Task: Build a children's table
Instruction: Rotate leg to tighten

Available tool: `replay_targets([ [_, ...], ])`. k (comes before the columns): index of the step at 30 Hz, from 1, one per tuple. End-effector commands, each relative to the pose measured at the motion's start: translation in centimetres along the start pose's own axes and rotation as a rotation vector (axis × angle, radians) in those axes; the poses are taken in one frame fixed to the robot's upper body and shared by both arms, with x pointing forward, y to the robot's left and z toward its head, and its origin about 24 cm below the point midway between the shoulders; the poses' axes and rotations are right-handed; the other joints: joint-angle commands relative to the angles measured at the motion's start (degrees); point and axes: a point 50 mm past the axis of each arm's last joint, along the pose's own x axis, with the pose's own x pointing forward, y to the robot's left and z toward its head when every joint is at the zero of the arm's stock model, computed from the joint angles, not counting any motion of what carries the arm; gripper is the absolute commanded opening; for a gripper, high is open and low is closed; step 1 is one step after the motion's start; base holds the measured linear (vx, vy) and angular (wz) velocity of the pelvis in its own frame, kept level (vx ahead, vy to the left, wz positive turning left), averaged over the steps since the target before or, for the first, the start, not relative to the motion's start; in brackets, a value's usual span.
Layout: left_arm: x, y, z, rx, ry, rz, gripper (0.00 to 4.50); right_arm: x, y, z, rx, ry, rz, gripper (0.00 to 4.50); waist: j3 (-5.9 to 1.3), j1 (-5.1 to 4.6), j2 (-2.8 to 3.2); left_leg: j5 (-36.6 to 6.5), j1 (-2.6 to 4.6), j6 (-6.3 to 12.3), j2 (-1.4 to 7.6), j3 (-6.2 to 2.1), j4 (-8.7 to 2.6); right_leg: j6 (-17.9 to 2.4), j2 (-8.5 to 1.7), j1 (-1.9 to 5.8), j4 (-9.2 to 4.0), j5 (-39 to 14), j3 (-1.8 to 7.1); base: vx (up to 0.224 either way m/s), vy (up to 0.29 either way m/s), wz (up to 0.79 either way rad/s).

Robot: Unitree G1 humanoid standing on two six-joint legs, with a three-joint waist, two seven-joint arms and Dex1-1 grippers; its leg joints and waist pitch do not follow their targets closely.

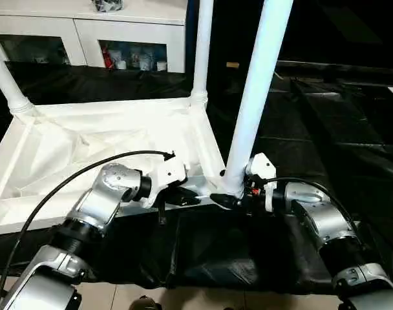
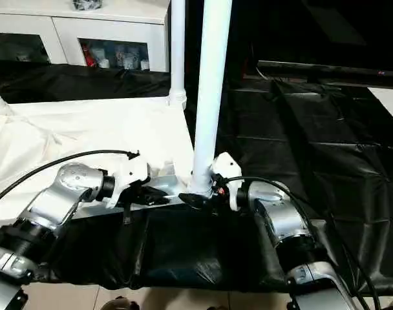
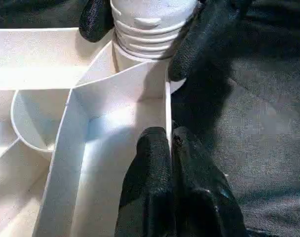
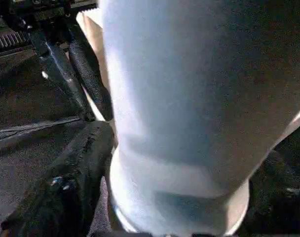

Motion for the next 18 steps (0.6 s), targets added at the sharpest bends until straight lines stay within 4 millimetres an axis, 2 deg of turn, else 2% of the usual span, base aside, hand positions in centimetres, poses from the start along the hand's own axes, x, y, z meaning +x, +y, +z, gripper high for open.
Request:
replay_targets([
  [1, 0.4, -0.3, 1.7, 0.063, -0.062, -0.036, 0.0, 0.5, 0.7, -0.3, 0.027, 0.003, 0.037, 3.24, -4.49, 0.1, 0.42, -14.9, 0.71, 1.58, 1.64, -0.27, -3.84, -11.6, -4.06, 3.12, -3.79, -15.1, 2.94, 0.0, 0.0, 0.0],
  [3, 0.3, -0.4, 1.5, 0.058, -0.06, -0.035, 0.0, 0.6, 0.8, -0.4, 0.04, -0.003, 0.032, 3.17, -4.5, 0.15, 0.53, -14.9, 0.74, 1.59, 1.7, -0.27, -3.84, -11.7, -4.08, 3.09, -3.77, -15.0, 2.95, 0.0, 0.0, 0.0],
  [4, 0.3, -0.4, 1.5, 0.058, -0.06, -0.035, 0.0, 0.6, 0.8, -0.4, 0.04, -0.003, 0.032, 2.92, -4.47, 0.15, 0.53, -14.9, 0.74, 1.56, 1.68, -0.26, -3.85, -11.7, -4.05, 3.08, -3.78, -15.0, 2.95, 0.0, 0.0, 0.0],
  [10, 0.2, -0.3, 1.2, 0.035, -0.054, -0.002, 0.0, 0.9, 1.0, -0.6, 0.075, -0.013, -0.006, 2.78, -4.38, 0.07, 0.65, -15.8, 0.82, 1.15, 1.65, -0.33, -3.95, -10.9, -4.1, 2.99, -3.98, -17.0, 2.98, 0.0, 0.0, 0.0],
  [13, 0.8, 0.3, 1.4, 0.008, -0.054, 0.093, 0.0, 1.7, 0.7, -1.1, 0.112, -0.011, -0.14, 2.77, -4.28, -0.13, 0.66, -17.0, 0.96, 0.33, 1.63, -0.44, -4.08, -10.7, -4.16, 2.85, -4.18, -18.6, 2.92, 0.0, 0.0, 0.0],
  [15, 1.5, 0.8, 1.7, -0.013, -0.052, 0.179, 0.0, 2.5, 0.2, -1.6, 0.159, 0.01, -0.281, 2.76, -4.13, -0.38, 0.45, -17.9, 1.04, -0.41, 1.49, -0.49, -4.15, -9.9, -4.21, 2.79, -4.52, -21.2, 2.86, 0.0, 0.0, 0.0],
  [16, 1.9, 1.0, 1.9, -0.027, -0.056, 0.216, 0.0, 2.8, -0.1, -1.8, 0.175, 0.022, -0.354, 2.76, -4.09, -0.47, 0.45, -18.0, 0.97, -0.62, 1.44, -0.52, -4.16, -9.6, -4.22, 2.84, -4.54, -22.1, 2.83, 0.0, 0.0, 0.0],
  [18, 2.8, 1.4, 2.4, -0.052, -0.064, 0.281, 0.0, 3.5, -0.7, -2.1, 0.222, 0.041, -0.489, 2.76, -4.05, -0.8, 0.57, -19.2, 1.26, -1.3, 1.26, -0.61, -4.09, -8.4, -4.31, 2.55, -5.02, -25.3, 2.75, 0.0, 0.0, 0.0],
])
